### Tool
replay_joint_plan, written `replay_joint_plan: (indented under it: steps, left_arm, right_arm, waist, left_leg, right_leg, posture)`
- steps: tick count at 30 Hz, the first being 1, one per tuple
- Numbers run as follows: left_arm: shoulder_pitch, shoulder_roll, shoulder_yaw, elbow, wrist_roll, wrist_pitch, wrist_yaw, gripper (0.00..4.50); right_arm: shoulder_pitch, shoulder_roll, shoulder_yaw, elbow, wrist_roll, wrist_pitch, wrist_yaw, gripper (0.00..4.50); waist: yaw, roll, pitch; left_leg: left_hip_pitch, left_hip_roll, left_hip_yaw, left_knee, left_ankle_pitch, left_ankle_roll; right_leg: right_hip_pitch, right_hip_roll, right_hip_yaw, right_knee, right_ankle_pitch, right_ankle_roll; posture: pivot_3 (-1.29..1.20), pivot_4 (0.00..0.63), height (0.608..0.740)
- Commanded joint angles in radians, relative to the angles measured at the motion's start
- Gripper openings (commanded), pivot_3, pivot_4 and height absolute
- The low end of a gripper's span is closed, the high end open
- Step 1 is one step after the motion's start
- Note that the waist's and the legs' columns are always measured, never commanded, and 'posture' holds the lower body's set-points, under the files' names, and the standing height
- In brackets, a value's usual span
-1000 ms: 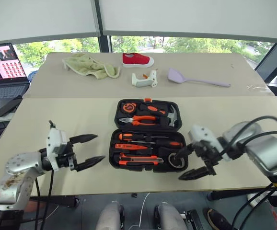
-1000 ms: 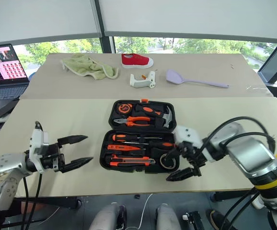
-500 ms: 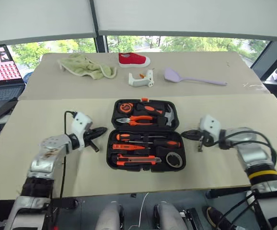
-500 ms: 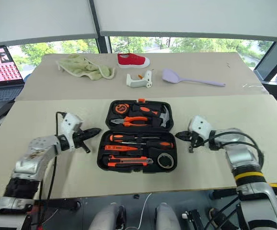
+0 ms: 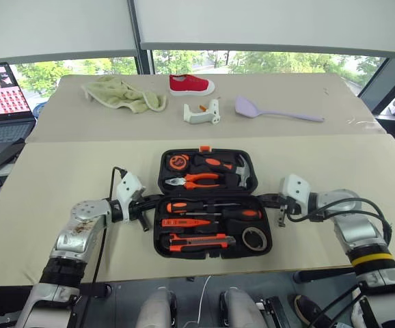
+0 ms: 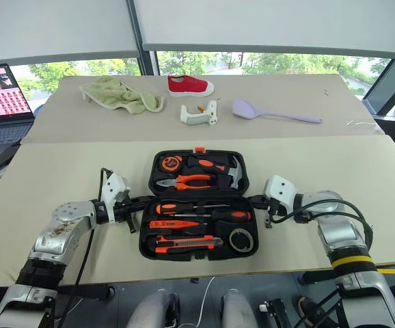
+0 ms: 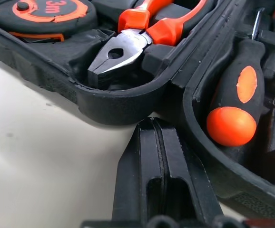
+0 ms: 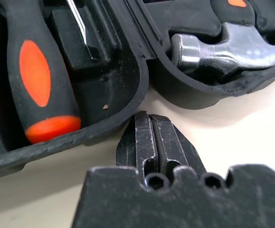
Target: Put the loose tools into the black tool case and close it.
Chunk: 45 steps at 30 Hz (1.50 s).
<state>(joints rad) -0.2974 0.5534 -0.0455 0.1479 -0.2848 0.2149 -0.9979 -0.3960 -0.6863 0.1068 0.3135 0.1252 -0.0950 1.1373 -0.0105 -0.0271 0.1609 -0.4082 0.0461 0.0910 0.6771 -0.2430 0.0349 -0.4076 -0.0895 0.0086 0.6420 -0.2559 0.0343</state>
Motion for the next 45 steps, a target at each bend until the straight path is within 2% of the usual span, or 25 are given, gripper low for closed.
replay_joint_plan:
  steps: [1, 3, 4, 7, 8, 9, 13, 16, 18, 22, 24, 27, 35, 40, 43, 44, 45]
  left_arm:
    - [0.025, 0.013, 0.027, -0.071, -0.015, -0.02, 0.0, 0.0]
    - [0.041, 0.026, 0.046, -0.082, -0.014, -0.018, 0.007, 0.0]
    - [0.057, 0.042, 0.082, -0.105, -0.03, 0.005, 0.021, 0.0]
    - [0.082, 0.127, 0.137, -0.179, -0.079, 0.216, 0.041, 0.0]
    - [0.079, 0.152, 0.15, -0.195, -0.098, 0.28, 0.045, 0.52]
    - [0.074, 0.168, 0.175, -0.214, -0.155, 0.344, 0.03, 0.71]
    - [0.003, 0.212, 0.227, -0.259, -0.263, 0.558, 0.058, 2.25]
    - [-0.103, 0.232, 0.204, -0.228, -0.294, 0.714, 0.086, 3.2]
    - [-0.192, 0.208, 0.165, -0.17, -0.273, 0.798, 0.144, 3.84]
    - [-0.301, 0.148, 0.127, -0.113, -0.255, 0.88, 0.22, 3.84]
    - [-0.34, 0.12, 0.111, -0.09, -0.253, 0.906, 0.239, 3.84]
    - [-0.395, 0.083, 0.083, -0.043, -0.238, 0.916, 0.261, 3.84]
    - [-0.438, 0.051, 0.037, 0.032, -0.186, 0.869, 0.277, 3.84]
    - [-0.46, 0.02, 0.057, 0.081, -0.175, 0.859, 0.299, 3.9]
    - [-0.47, 0.0, 0.06, 0.103, -0.178, 0.861, 0.302, 3.2]
    - [-0.471, -0.004, 0.058, 0.105, -0.176, 0.861, 0.303, 2.7]
    - [-0.471, -0.005, 0.055, 0.105, -0.176, 0.862, 0.301, 2.43]
  right_arm:
    - [0.017, -0.025, -0.03, -0.053, 0.025, 0.013, 0.008, 0.05]
    - [0.021, -0.033, -0.045, -0.057, 0.031, 0.025, -0.004, 0.05]
    - [0.021, -0.045, -0.079, -0.084, 0.08, 0.112, -0.006, 0.05]
    - [0.017, -0.099, -0.131, -0.156, 0.165, 0.293, 0.025, 0.75]
    - [0.009, -0.112, -0.142, -0.177, 0.184, 0.339, 0.024, 1.08]
    - [-0.005, -0.125, -0.155, -0.203, 0.218, 0.411, 0.024, 1.44]
    - [-0.081, -0.176, -0.158, -0.287, 0.28, 0.744, -0.035, 2.9]
    - [-0.18, -0.205, -0.102, -0.314, 0.284, 0.993, -0.079, 3.81]
    - [-0.271, -0.22, -0.006, -0.287, 0.239, 1.125, -0.098, 4.45]
    - [-0.428, -0.156, 0.036, -0.169, 0.237, 1.292, -0.163, 4.45]
    - [-0.491, -0.119, 0.056, -0.108, 0.225, 1.318, -0.185, 4.45]
    - [-0.557, -0.064, 0.074, -0.008, 0.201, 1.316, -0.223, 4.45]
    - [-0.609, 0.016, 0.09, 0.146, 0.138, 1.251, -0.292, 4.45]
    - [-0.614, 0.035, 0.105, 0.183, 0.114, 1.239, -0.291, 3.06]
    - [-0.61, 0.041, 0.106, 0.188, 0.111, 1.236, -0.29, 2.0]
    - [-0.609, 0.042, 0.106, 0.187, 0.111, 1.237, -0.29, 1.62]
    - [-0.607, 0.042, 0.106, 0.185, 0.112, 1.239, -0.289, 1.4]
  waist:
    - [0.0, 0.0, 0.0]
    - [0.0, 0.0, 0.0]
    - [0.0, 0.0, 0.0]
    - [-0.001, 0.0, 0.0]
    - [-0.001, 0.0, 0.0]
    - [-0.001, 0.0, 0.0]
    - [-0.001, 0.0, 0.0]
    - [0.004, 0.0, 0.0]
    - [0.005, 0.0, 0.0]
    - [0.004, 0.0, 0.0]
    - [0.001, 0.0, 0.0]
    - [-0.001, 0.0, 0.0]
    - [-0.001, 0.0, 0.0]
    - [-0.003, 0.0, 0.0]
    - [0.0, 0.0, 0.0]
    - [0.0, 0.0, 0.0]
    - [0.001, 0.0, 0.0]
  left_leg:
    - [0.0, 0.0, 0.0, 0.0, 0.0, 0.0]
    - [0.0, 0.0, 0.0, 0.0, 0.0, 0.0]
    - [0.0, 0.0, 0.0, 0.0, 0.0, 0.0]
    - [0.0, 0.0, -0.001, 0.0, 0.0, 0.0]
    - [0.0, 0.0, -0.001, 0.0, 0.0, 0.0]
    - [0.0, 0.001, -0.001, 0.0, 0.0, 0.0]
    - [0.002, 0.001, -0.002, 0.0, 0.0, 0.0]
    - [0.001, 0.0, -0.003, 0.002, 0.0, 0.0]
    - [0.001, 0.0, -0.003, 0.002, 0.0, 0.0]
    - [0.0, -0.003, -0.003, 0.002, 0.0, 0.0]
    - [-0.002, -0.004, -0.003, 0.002, 0.0, 0.0]
    - [-0.014, -0.004, -0.003, 0.003, 0.002, -0.002]
    - [-0.017, -0.005, -0.002, 0.003, 0.003, -0.004]
    - [-0.017, -0.005, -0.002, 0.003, 0.003, -0.004]
    - [-0.016, -0.006, -0.003, 0.003, 0.003, -0.003]
    - [-0.016, -0.006, -0.003, 0.003, 0.003, -0.003]
    - [-0.016, -0.007, -0.003, 0.003, 0.003, -0.003]
  right_leg:
    - [0.0, 0.0, 0.0, 0.0, 0.0, 0.0]
    - [0.0, 0.0, 0.0, 0.0, 0.0, 0.0]
    - [0.0, 0.0, 0.0, 0.0, 0.0, 0.0]
    - [0.0, 0.0, 0.0, 0.002, 0.0, 0.0]
    - [-0.001, 0.0, 0.0, 0.002, 0.0, 0.0]
    - [-0.001, 0.0, 0.0, 0.002, 0.0, 0.0]
    - [0.001, 0.0, 0.0, 0.002, 0.0, 0.0]
    - [0.001, 0.0, -0.001, 0.003, 0.0, 0.0]
    - [0.0, 0.0, -0.001, 0.004, 0.0, 0.0]
    - [0.0, 0.0, 0.0, 0.003, 0.0, 0.0]
    - [-0.003, 0.0, 0.0, 0.003, 0.0, 0.0]
    - [-0.016, 0.001, 0.002, 0.007, 0.0, 0.0]
    - [-0.017, 0.0, 0.001, 0.007, 0.001, 0.001]
    - [-0.017, 0.0, 0.001, 0.006, 0.001, 0.002]
    - [-0.016, 0.0, 0.001, 0.006, 0.001, 0.002]
    - [-0.016, -0.001, 0.0, 0.006, 0.001, 0.002]
    - [-0.016, -0.001, 0.0, 0.006, 0.001, 0.002]
  posture:
    - [0.0, 0.15, 0.74]
    - [0.0, 0.15, 0.74]
    - [0.0, 0.15, 0.74]
    - [0.0, 0.15, 0.74]
    - [0.0, 0.15, 0.74]
    - [0.0, 0.15, 0.74]
    - [0.0, 0.15, 0.74]
    - [0.0, 0.15, 0.74]
    - [0.0, 0.15, 0.74]
    - [0.0, 0.15, 0.74]
    - [0.0, 0.15, 0.74]
    - [0.0, 0.15, 0.74]
    - [0.0, 0.15, 0.74]
    - [0.0, 0.15, 0.74]
    - [0.0, 0.15, 0.74]
    - [0.0, 0.15, 0.74]
    - [0.0, 0.15, 0.74]
